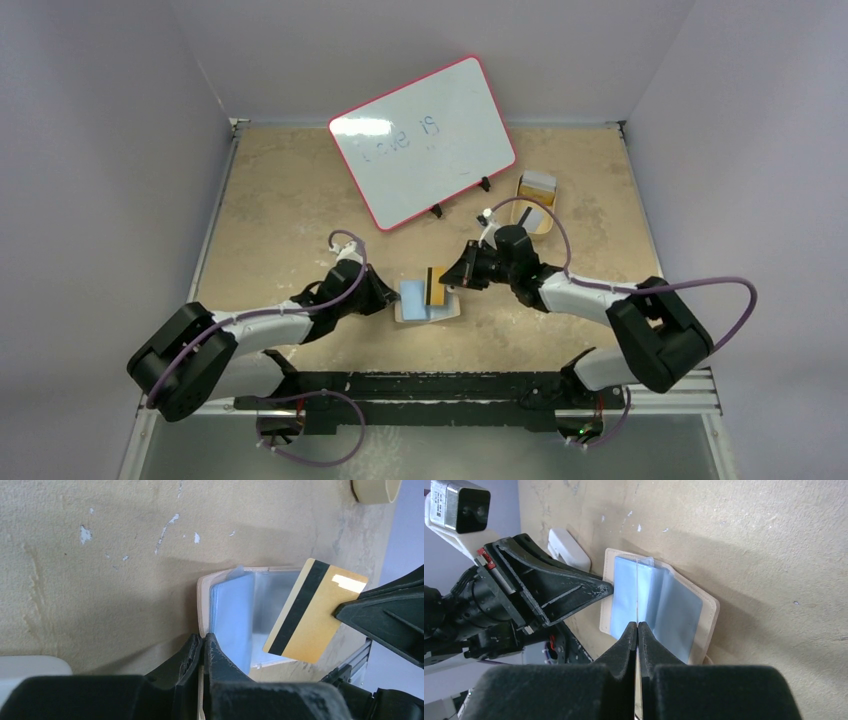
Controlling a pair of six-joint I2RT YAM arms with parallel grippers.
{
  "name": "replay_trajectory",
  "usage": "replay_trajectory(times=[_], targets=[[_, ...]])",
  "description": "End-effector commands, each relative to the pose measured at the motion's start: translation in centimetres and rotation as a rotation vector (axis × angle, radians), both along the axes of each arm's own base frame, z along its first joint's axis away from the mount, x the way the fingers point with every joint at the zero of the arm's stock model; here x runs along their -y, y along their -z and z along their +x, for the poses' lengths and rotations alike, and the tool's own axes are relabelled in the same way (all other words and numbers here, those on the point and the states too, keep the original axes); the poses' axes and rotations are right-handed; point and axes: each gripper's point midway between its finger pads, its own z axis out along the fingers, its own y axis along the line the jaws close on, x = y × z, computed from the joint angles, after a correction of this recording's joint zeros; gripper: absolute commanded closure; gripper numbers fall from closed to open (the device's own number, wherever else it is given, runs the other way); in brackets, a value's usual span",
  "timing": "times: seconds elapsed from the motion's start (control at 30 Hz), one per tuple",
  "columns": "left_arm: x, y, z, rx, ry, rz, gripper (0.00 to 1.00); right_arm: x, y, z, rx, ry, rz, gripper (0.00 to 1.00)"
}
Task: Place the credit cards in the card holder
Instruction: Insert the credit card into the card holder.
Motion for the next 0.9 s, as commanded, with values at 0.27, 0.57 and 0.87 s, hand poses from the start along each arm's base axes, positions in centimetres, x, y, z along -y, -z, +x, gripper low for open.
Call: replay_trajectory(times=[0.27,0.57,0.87], targets=[[0.2,0.0,0.8,0.030,-0.007,0.029,1.00,0.0,1.5,0.5,0.011,0.001,-0.023,1.00],[0.2,0.0,1.0,0.032,-0.011,0.030,1.00,-0.2,2.3,0.7,0.009,-0.002,-0.026,1.00],[0.2,0.1,1.1,0.031,-0.016,0.034,1.00,-0.3,3.4,-0.2,-0.027,-0.023,-0.025,1.00]])
